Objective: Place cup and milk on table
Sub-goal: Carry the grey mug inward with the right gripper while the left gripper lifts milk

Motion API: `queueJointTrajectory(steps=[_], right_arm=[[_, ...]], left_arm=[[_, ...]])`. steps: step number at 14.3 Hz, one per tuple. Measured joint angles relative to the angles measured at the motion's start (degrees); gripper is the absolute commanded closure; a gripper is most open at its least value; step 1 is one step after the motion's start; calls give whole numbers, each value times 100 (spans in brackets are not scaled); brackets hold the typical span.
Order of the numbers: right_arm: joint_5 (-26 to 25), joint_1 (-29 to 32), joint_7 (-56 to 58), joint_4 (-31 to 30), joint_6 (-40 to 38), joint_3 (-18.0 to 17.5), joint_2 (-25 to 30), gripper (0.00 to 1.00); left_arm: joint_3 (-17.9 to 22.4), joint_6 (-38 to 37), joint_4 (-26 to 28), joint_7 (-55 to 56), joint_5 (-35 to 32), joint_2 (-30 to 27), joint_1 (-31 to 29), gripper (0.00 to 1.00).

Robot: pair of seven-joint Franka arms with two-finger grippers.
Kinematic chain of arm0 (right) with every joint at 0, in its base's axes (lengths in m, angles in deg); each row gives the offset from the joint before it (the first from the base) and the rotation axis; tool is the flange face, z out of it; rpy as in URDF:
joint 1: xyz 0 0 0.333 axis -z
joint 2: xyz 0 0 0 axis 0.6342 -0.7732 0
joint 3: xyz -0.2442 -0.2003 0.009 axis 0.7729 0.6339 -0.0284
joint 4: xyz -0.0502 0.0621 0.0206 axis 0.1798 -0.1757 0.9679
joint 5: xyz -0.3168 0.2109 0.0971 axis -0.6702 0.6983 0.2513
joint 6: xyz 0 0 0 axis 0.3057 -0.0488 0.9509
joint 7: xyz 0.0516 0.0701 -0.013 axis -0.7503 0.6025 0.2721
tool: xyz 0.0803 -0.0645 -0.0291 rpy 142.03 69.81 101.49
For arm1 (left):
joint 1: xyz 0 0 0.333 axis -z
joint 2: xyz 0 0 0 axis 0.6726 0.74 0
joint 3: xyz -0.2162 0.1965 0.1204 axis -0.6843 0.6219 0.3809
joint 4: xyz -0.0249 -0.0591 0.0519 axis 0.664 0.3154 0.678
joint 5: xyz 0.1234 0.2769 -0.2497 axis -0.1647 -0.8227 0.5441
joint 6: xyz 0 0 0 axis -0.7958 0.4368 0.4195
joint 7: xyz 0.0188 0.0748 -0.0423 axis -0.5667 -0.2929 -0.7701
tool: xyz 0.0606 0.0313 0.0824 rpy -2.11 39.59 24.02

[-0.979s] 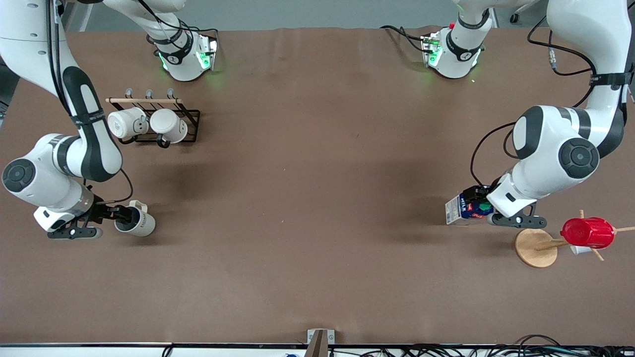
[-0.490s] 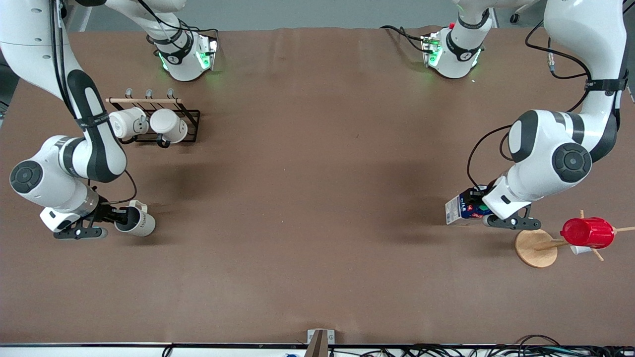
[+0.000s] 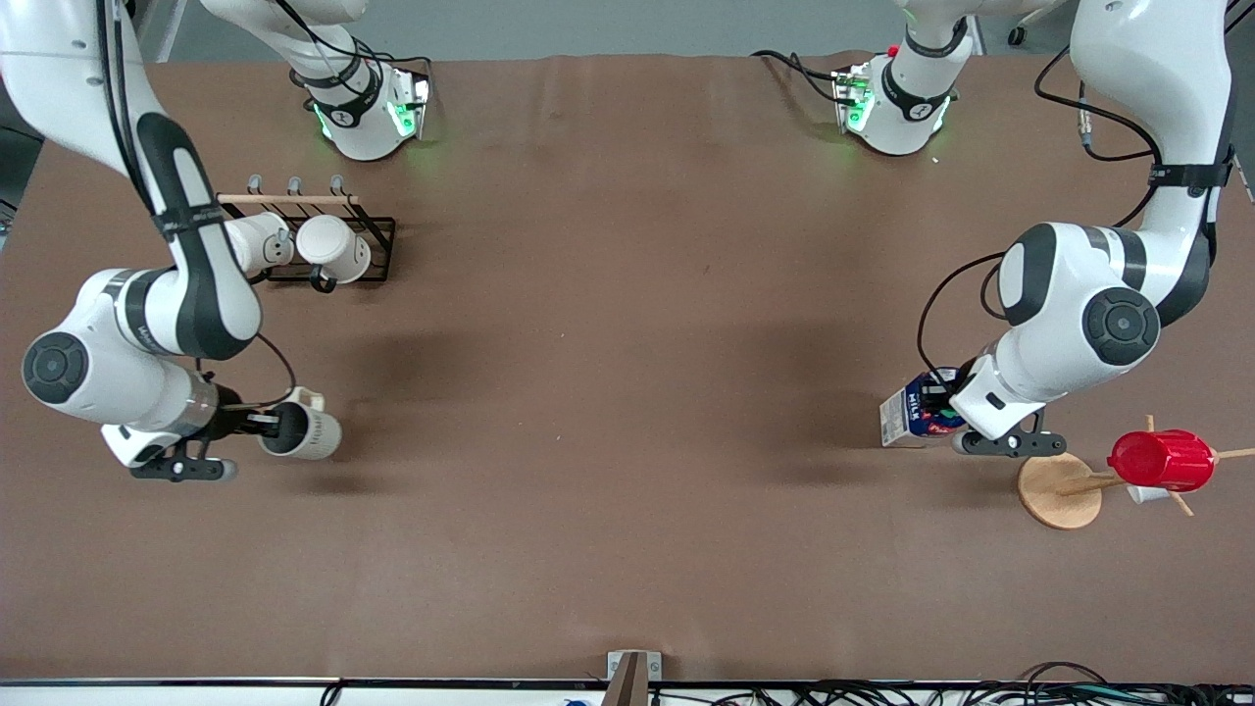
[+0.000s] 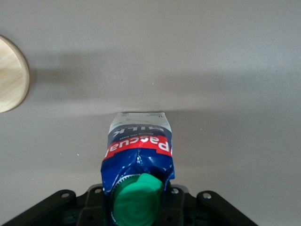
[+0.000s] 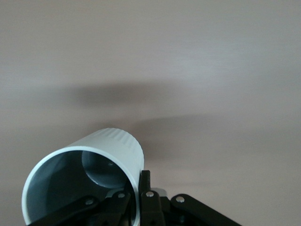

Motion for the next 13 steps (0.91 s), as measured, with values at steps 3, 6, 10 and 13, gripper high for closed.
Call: queueJointTrajectory(steps=[3, 6, 10, 13], right_arm=[[-38, -492, -1269, 397, -259, -715, 71, 100], [-311, -1314, -2437, 469, -252, -959, 35, 100], [-657, -2359, -3901, 711, 147, -971, -418, 100], [-922, -2794, -4719, 958, 557, -972, -881, 100]], left_arm=[[0, -57, -271, -7, 0, -38, -3, 80], [1, -140, -600, -39, 0, -38, -6, 80], [9, -153, -1030, -196, -7, 207, -19, 80], [50, -153, -1391, -455, -13, 561, -41, 80]])
